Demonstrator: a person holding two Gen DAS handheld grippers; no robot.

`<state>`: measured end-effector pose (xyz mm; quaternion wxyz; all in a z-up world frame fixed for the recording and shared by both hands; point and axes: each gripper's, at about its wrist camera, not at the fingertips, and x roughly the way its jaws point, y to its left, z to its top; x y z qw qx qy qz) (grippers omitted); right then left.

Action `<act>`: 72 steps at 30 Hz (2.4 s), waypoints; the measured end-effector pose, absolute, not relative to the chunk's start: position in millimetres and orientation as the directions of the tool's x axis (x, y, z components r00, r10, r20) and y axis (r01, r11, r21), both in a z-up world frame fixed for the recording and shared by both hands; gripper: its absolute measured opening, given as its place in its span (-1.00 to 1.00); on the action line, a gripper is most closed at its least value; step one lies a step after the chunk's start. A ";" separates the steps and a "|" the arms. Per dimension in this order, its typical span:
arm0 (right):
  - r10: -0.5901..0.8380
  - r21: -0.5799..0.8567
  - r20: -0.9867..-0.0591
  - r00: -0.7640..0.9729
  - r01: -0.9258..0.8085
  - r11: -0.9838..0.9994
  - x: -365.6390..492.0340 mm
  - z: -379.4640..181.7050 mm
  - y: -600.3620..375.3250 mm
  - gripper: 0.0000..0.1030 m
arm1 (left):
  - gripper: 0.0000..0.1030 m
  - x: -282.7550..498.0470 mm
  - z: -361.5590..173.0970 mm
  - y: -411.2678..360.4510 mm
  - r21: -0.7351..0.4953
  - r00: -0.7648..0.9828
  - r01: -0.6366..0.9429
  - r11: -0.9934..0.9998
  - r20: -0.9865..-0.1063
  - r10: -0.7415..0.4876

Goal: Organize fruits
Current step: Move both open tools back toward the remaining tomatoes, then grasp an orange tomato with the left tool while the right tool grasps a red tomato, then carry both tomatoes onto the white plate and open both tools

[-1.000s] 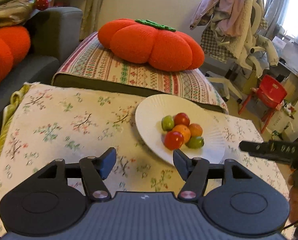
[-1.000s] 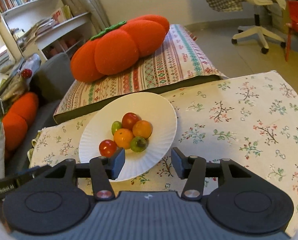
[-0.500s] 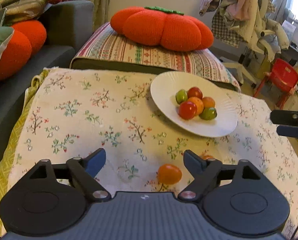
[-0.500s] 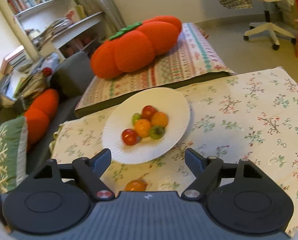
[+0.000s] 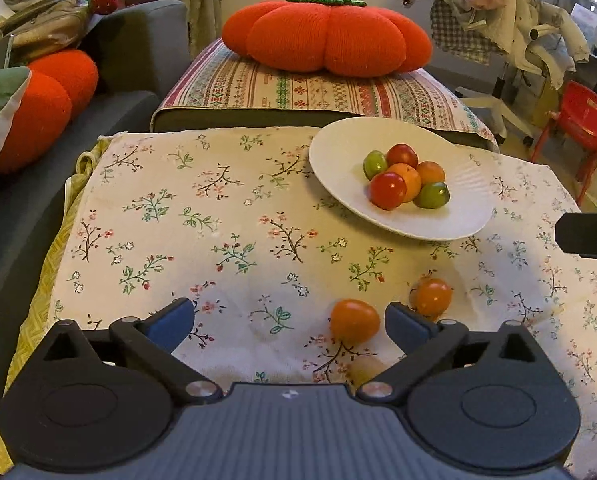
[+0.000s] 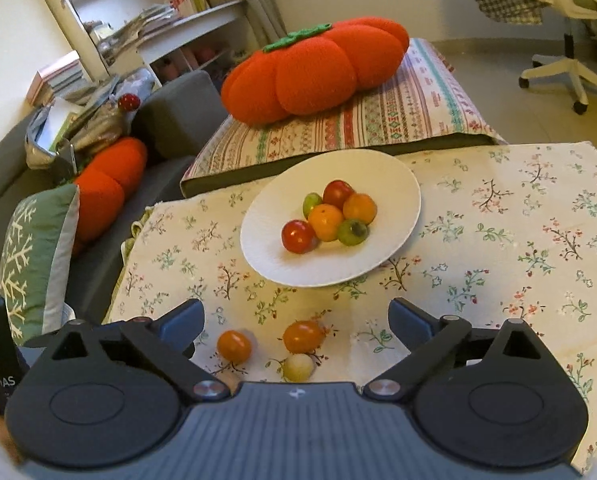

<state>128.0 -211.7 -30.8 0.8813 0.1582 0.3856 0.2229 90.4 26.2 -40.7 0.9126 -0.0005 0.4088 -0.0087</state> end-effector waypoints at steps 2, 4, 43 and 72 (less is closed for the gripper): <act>0.517 0.453 -0.607 0.604 -0.272 0.849 127.4 -31.6 -212.2 0.91 | 0.71 90.0 -41.9 25.5 -0.008 0.668 0.021 1.000 -0.744 -0.020; 0.511 0.450 -0.611 0.605 -0.266 0.852 127.3 -33.4 -212.4 0.91 | 0.71 89.5 -44.1 24.6 -0.004 0.665 0.025 1.000 -0.746 -0.019; 0.448 0.288 -0.731 0.514 -0.363 0.886 148.8 -88.6 -146.2 -0.09 | -0.71 108.8 -84.6 0.8 0.005 0.649 0.191 0.982 -0.750 -0.123; 0.430 0.263 -0.738 0.521 -0.365 0.893 151.3 -97.5 -138.5 -0.21 | -0.75 107.2 -82.4 7.3 0.013 0.646 0.169 0.985 -0.757 -0.101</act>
